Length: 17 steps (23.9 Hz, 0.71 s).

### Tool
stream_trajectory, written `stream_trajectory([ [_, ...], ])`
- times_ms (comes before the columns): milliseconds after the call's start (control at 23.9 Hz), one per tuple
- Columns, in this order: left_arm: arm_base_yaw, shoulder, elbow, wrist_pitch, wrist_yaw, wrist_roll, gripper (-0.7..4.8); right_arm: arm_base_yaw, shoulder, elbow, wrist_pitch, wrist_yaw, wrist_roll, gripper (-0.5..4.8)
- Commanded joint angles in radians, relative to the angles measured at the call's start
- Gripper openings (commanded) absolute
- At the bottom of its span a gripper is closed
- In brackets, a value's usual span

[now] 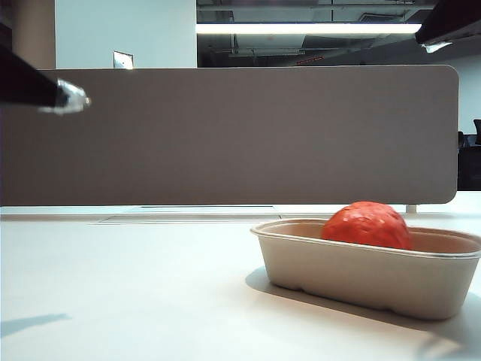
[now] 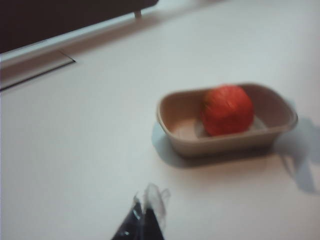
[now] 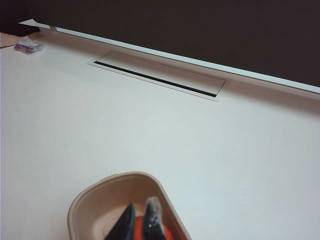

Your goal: Pick up the orange and place it into the paper lunchbox.

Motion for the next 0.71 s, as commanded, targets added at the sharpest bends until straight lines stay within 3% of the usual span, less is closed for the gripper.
stream_trajectory([
  [42, -0.001, -0.038, -0.022, 0.043, -0.013, -0.044, -0.06, 0.002, 0.0, 0.003, 0.011, 0.001, 0.0, 0.31],
  [251, 0.027, -0.097, -0.074, 0.089, -0.072, -0.043, -0.06, 0.002, 0.0, 0.003, 0.011, 0.001, 0.0, 0.31],
  [501, 0.411, -0.188, -0.108, 0.101, 0.079, -0.046, -0.06, 0.002, 0.0, 0.003, 0.011, 0.001, 0.0, 0.31],
  [543, 0.505, -0.209, -0.109, 0.101, 0.09, -0.046, -0.06, 0.002, 0.0, 0.003, 0.011, 0.001, 0.0, 0.31],
  [710, 0.708, -0.281, -0.114, 0.086, 0.09, -0.042, -0.06, 0.002, 0.0, 0.003, 0.011, 0.001, 0.0, 0.31],
])
